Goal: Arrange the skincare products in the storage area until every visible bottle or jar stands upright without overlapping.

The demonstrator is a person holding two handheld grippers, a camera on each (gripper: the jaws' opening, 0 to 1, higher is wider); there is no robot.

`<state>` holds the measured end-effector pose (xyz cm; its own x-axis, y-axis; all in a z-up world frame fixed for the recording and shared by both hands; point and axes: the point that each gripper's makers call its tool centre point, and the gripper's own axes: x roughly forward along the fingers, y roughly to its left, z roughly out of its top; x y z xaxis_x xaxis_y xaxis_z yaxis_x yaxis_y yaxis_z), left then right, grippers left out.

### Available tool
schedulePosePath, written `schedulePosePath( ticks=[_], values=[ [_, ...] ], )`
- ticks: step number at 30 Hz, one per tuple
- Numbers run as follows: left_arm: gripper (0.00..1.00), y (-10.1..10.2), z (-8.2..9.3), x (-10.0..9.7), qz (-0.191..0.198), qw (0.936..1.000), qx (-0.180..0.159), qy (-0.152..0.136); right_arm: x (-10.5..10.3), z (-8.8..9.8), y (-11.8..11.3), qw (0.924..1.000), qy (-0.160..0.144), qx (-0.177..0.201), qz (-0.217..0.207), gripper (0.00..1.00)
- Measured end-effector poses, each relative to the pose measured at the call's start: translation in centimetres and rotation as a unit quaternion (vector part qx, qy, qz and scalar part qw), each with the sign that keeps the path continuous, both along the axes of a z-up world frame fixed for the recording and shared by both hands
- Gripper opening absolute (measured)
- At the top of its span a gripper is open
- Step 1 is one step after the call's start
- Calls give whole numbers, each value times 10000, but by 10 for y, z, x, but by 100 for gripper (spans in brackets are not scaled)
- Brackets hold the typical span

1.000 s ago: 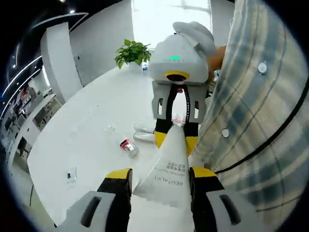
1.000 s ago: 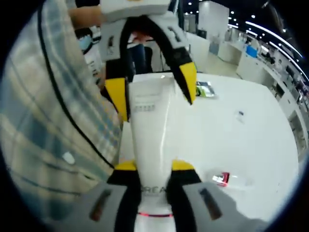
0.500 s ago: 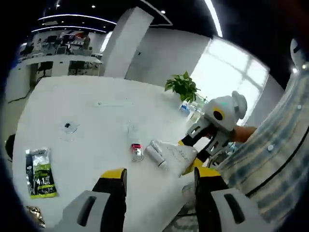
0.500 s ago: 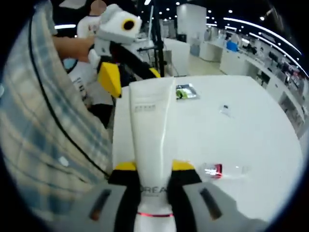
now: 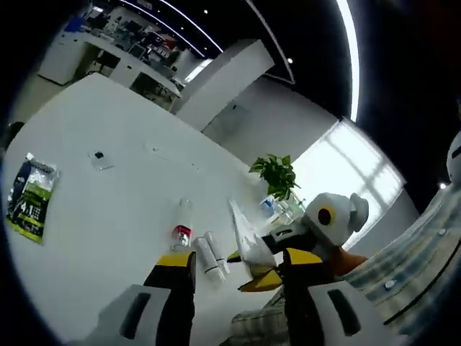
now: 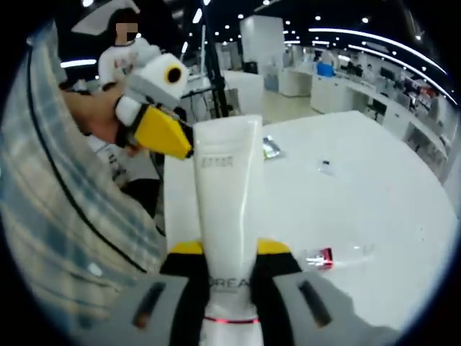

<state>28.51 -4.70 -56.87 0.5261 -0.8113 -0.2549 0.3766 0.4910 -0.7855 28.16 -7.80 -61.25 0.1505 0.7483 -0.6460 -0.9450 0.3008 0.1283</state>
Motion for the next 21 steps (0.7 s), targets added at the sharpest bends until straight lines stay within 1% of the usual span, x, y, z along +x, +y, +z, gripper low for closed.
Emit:
schedulePosePath(
  ticks=[3,5,10,12,16,18,21],
  values=[
    [43,-4,2,4,83,9998,-190,60,2,2,4,9999,11,56,-99,21],
    [40,-5,2,7,127,9996,-239,82,2,3,6,9999,3,83,-131,21],
    [27,-8,7,13,220,9991,-369,48,3,3,14,9997,16,139,-193,21],
    [23,-7,10,18,329,9986,-413,-15,3,4,16,9997,17,159,-188,21],
    [19,-3,14,25,531,9973,-514,-46,3,5,23,9997,13,182,-157,21],
    [17,0,13,27,579,9973,-453,-63,3,6,25,9996,36,219,-156,21],
    [17,4,13,28,650,9968,-468,-75,5,6,29,9995,65,245,-165,22]
  ],
)
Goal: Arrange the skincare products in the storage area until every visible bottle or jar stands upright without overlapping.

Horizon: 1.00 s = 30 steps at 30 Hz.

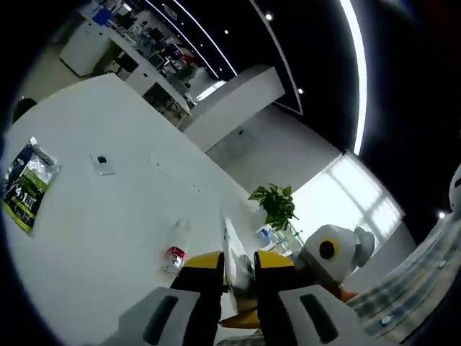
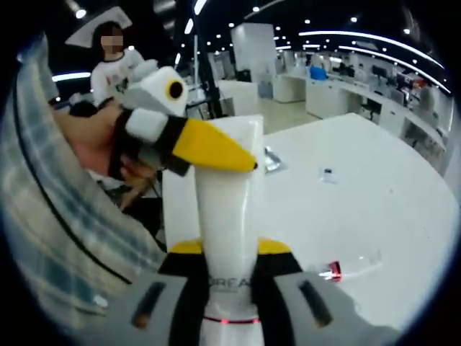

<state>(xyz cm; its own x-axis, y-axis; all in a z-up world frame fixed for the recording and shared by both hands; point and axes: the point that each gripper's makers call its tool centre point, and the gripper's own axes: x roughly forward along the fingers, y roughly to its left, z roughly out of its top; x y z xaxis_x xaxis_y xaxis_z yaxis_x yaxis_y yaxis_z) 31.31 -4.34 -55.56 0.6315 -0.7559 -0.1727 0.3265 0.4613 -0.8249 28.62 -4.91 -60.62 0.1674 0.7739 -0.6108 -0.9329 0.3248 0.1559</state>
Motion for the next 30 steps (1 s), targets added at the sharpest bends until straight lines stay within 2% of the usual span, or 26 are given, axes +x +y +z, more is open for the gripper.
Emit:
schedulePosePath(
  ticks=[6,14,18,20,23,30],
  values=[
    [14,6,1,4,228,9997,77,-18,4,0,5,9999,-99,-23,3,23],
    [12,7,7,11,306,9992,215,-119,10,1,9,9998,-193,49,-67,27],
    [10,4,9,13,232,9986,405,-249,15,-3,11,9997,-225,-25,-110,30],
    [9,1,8,12,72,9966,683,-452,16,-7,10,9996,-241,-98,-87,31],
    [9,-4,10,12,-28,9950,831,-561,16,-8,9,9997,-211,-93,-92,31],
    [8,-4,8,14,-118,9939,900,-621,19,-9,10,9998,-174,-51,-75,32]
  ],
)
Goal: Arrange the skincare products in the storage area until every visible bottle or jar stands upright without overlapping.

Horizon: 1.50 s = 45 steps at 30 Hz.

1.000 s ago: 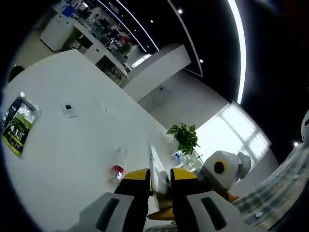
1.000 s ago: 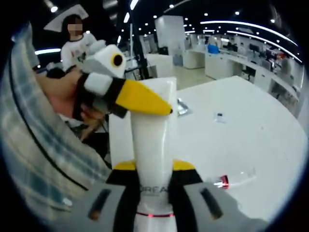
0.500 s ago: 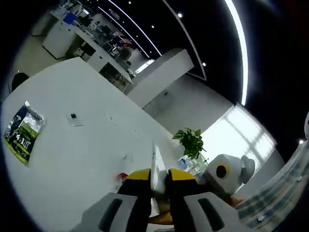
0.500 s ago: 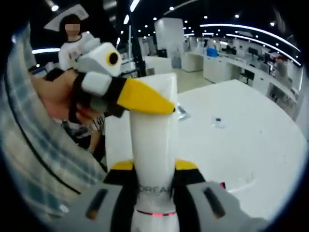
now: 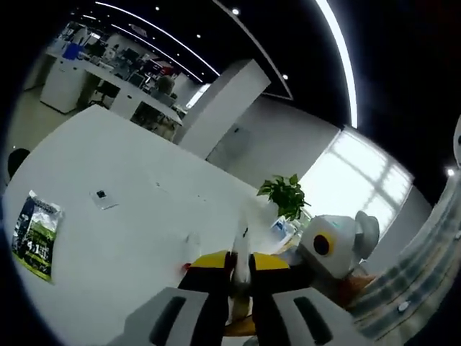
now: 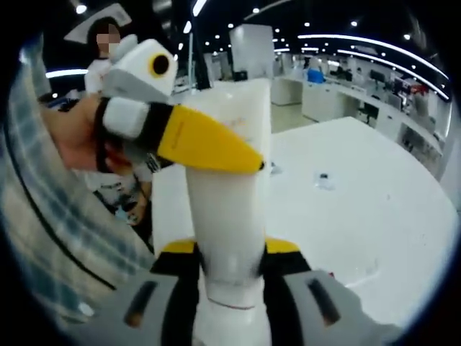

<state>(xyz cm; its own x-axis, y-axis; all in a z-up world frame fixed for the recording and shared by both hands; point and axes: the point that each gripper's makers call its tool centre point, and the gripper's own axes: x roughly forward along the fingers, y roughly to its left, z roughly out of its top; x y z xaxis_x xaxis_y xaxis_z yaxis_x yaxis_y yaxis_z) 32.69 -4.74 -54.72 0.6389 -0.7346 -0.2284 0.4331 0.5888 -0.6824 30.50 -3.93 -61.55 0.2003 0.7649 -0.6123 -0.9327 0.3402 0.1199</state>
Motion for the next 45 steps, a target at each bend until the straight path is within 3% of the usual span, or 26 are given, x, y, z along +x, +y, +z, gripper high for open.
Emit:
schedulePosePath(
  ticks=[7,22,33,36,40,44,45],
  values=[
    [8,3,-8,-1,-50,9996,292,-19,2,8,5,9996,67,279,31,31],
    [8,16,-32,-12,-50,9971,755,-28,-10,-7,0,9992,182,75,359,37],
    [8,12,-48,-24,-464,9926,1121,-107,-25,-13,-7,9993,202,-30,303,42],
    [8,9,-57,-29,-733,9882,1338,-144,-27,-8,-11,9995,126,-15,281,44],
    [8,2,-64,-33,-1100,9795,1650,-364,-25,-2,-21,9983,-208,-281,475,47],
    [8,-5,-69,-36,-1401,9675,2011,-629,-22,5,-29,9949,-453,-519,733,47],
    [8,-7,-70,-36,-1486,9619,2169,-752,-22,7,-30,9940,-516,-548,789,47]
  ],
)
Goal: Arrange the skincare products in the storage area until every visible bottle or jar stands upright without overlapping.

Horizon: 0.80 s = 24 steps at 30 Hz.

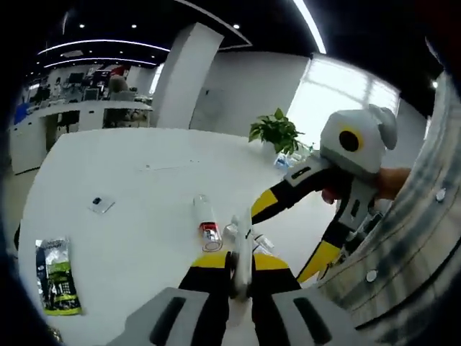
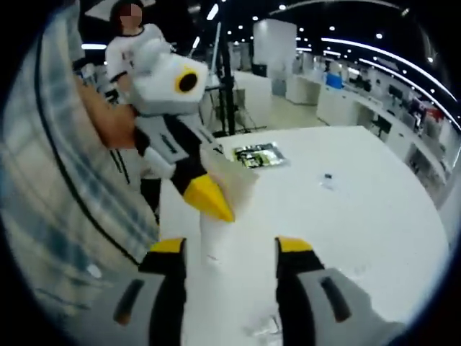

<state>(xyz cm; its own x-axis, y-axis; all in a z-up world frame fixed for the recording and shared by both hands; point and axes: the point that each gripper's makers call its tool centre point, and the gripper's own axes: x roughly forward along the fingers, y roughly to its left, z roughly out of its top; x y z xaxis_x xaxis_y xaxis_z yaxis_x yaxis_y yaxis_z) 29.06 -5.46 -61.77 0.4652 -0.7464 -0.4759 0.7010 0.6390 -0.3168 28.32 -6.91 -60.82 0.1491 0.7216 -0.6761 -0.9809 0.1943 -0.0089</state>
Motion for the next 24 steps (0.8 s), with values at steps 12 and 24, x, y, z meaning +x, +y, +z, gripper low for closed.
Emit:
schedulePosePath(
  ticks=[12,24],
  values=[
    [8,-15,-9,-17,-942,9914,550,-717,-15,15,14,9910,-353,-456,1210,22],
    [11,-13,-9,-18,-1159,9883,485,-860,-18,11,26,9839,-326,-683,1617,11]
  ],
)
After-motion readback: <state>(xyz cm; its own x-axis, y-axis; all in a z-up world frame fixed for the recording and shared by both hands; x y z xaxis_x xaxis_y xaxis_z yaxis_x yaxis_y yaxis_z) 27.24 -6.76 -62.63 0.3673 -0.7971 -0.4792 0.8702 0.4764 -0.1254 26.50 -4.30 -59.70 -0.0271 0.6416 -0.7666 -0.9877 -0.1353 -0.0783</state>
